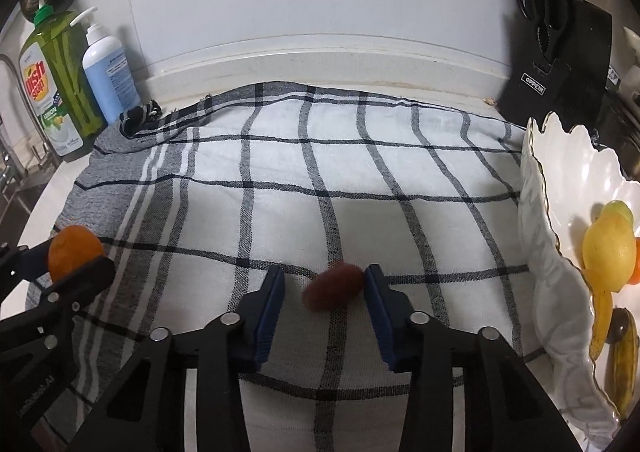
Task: Organize fruits
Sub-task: 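Grasp the remaining orange with the left gripper while the right gripper grasps the red date, then carry the orange and red date into the white bowl and open both grippers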
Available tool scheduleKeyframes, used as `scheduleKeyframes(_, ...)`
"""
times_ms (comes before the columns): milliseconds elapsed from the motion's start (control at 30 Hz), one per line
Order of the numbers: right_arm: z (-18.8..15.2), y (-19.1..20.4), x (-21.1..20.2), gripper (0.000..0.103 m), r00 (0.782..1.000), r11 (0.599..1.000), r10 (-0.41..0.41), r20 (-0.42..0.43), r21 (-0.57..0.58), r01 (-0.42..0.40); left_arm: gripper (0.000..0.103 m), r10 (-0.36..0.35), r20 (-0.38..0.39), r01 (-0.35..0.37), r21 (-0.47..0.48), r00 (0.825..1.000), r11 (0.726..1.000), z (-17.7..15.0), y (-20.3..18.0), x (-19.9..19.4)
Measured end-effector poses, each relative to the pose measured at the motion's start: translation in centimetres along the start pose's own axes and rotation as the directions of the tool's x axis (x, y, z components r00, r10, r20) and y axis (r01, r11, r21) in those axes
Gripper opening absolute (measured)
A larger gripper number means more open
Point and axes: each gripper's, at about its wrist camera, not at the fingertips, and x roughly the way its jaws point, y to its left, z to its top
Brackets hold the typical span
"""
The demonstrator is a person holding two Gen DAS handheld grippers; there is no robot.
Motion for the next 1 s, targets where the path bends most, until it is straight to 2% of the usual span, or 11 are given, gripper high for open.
scheduleKeyframes(33, 0.0, 0.0, 0.0, 0.035, 1.000, 1.000, 0.003, 0.001, -0.003, -0.003, 0.043, 0.001, 0.000, -0.001, 0.000, 1.000, 1.000, 0.0, 0.0, 0.0)
scheduleKeyframes(100, 0.1, 0.0, 0.0, 0.022, 1.000, 1.000, 0.009, 0.000, -0.006, -0.009, 0.043, 0.000, 0.000, 0.000, 0.000, 1.000, 1.000, 0.0, 0.0, 0.0)
scheduleKeyframes(133, 0.1, 0.1, -0.1, 0.020, 1.000, 1.000, 0.011, 0.001, -0.008, -0.011, 0.043, 0.001, 0.001, -0.001, 0.000, 1.000, 1.000, 0.0, 0.0, -0.1)
scheduleKeyframes(600, 0.2, 0.6, -2.1, 0.020, 0.999, 1.000, 0.018, 0.044, -0.015, -0.017, 0.043, -0.002, 0.017, 0.002, -0.004, 1.000, 1.000, 0.1, 0.0, -1.1)
scheduleKeyframes(1000, 0.4, -0.2, -6.2, 0.020, 0.993, 1.000, 0.008, 0.117, -0.002, -0.008, 0.043, -0.031, 0.058, 0.030, 0.013, 0.998, 0.999, 0.8, -1.4, -3.2)
